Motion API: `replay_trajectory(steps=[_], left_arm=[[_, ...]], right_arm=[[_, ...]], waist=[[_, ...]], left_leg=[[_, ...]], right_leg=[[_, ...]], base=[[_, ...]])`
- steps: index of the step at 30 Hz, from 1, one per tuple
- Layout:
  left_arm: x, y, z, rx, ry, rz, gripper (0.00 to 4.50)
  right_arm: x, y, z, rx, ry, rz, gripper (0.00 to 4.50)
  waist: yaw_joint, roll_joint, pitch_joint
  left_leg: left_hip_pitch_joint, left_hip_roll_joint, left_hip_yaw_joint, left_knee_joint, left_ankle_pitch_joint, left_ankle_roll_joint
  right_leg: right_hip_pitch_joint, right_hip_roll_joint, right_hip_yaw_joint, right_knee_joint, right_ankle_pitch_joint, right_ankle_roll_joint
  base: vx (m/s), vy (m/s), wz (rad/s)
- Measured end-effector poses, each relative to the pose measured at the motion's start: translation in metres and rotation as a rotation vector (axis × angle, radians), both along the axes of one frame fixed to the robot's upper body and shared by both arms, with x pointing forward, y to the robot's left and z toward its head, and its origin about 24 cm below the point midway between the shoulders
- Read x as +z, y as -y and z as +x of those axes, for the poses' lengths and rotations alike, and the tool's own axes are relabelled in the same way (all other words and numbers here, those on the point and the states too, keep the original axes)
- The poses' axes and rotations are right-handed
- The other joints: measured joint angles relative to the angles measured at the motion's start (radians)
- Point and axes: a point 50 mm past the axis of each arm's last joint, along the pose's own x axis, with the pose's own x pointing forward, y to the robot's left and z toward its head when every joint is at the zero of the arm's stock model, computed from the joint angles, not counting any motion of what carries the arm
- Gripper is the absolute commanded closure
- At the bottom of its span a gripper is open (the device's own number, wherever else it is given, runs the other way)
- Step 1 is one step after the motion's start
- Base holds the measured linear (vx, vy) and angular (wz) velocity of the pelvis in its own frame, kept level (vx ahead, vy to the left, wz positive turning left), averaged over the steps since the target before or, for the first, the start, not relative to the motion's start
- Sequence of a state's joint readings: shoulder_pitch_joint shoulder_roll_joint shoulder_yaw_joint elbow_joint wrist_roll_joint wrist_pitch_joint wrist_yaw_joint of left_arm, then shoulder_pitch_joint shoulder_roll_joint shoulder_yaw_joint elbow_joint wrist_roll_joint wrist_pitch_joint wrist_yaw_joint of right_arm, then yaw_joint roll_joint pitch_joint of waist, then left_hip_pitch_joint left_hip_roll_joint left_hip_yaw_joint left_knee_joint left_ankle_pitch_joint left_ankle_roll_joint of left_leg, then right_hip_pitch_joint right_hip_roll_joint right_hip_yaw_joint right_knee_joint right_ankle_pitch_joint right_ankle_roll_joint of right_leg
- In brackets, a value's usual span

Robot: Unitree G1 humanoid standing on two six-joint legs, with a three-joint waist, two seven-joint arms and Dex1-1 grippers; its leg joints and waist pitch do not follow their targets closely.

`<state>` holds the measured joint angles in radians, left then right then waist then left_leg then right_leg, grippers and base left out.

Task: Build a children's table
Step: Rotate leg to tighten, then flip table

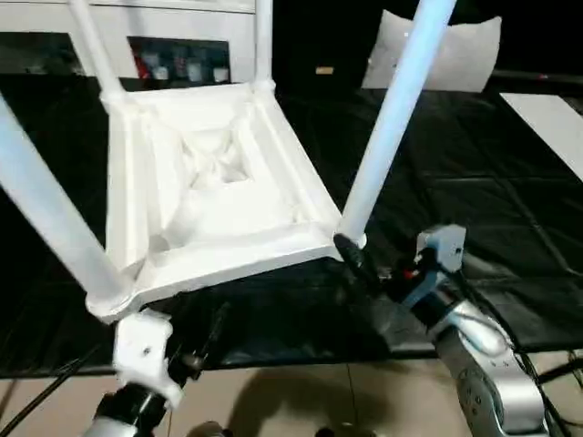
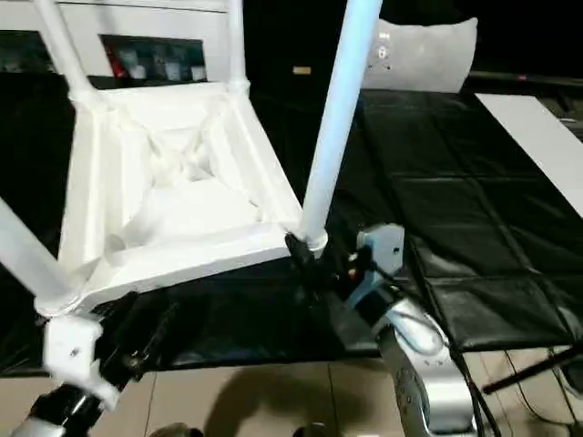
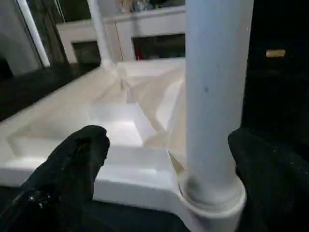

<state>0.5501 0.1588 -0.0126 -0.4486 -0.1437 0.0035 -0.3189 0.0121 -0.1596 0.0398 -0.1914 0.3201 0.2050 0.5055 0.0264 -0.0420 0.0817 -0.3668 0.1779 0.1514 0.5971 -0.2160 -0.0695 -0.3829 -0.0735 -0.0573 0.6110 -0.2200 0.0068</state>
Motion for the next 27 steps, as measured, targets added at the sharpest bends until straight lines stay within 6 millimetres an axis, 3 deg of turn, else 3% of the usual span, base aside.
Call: replay_trajectory(steps=[6,9,14,19,26,27], left_arm=[[0.0,-0.015,-0.02,0.127,0.058,-0.002,0.77],[0.003,-0.02,-0.024,0.206,0.093,-0.005,0.77],[0.013,-0.036,-0.025,0.292,0.181,0.053,0.77],[0.024,-0.049,-0.012,0.289,0.253,0.11,0.77],[0.044,-0.061,0.019,0.287,0.327,0.156,0.77],[0.045,-0.061,0.023,0.276,0.323,0.16,0.95]], right_arm=[[-0.012,-0.014,-0.011,0.119,-0.065,-0.011,0.0],[-0.01,-0.021,-0.014,0.173,-0.055,-0.012,0.0],[-0.009,-0.024,-0.015,0.198,-0.051,-0.015,0.0],[-0.01,-0.025,-0.015,0.222,-0.06,-0.021,0.0],[-0.01,-0.028,-0.015,0.234,-0.063,-0.016,0.0],[-0.009,-0.028,-0.015,0.235,-0.061,-0.018,0.0]], waist=[[0.005,-0.015,0.009],[0.007,-0.027,0.015],[0.006,-0.039,0.021],[0.008,-0.04,0.024],[0.01,-0.034,0.026],[0.01,-0.033,0.025]], left_leg=[[0.0,0.002,0.001,-0.002,0.0,0.0],[0.0,0.002,0.002,-0.001,0.0,0.0],[0.0,0.002,0.002,-0.002,0.0,0.0],[0.001,0.002,0.002,-0.002,0.0,0.0],[0.003,0.002,0.002,-0.002,0.0,-0.001],[0.003,0.002,0.002,-0.002,0.0,-0.001]], right_leg=[[-0.001,0.002,0.002,-0.001,-0.003,0.004],[-0.001,0.002,0.002,-0.001,-0.003,0.005],[-0.001,0.002,0.003,-0.002,-0.003,0.006],[-0.001,0.003,0.003,-0.002,-0.002,0.004],[0.0,0.003,0.004,-0.001,0.002,0.0],[-0.001,0.003,0.004,-0.001,0.002,-0.001]], base=[[0.0,0.0,0.0],[0.0,0.0,0.0],[0.0,0.0,0.0],[0.0,0.0,0.0],[0.0,0.0,0.0],[0.0,0.0,0.0]])
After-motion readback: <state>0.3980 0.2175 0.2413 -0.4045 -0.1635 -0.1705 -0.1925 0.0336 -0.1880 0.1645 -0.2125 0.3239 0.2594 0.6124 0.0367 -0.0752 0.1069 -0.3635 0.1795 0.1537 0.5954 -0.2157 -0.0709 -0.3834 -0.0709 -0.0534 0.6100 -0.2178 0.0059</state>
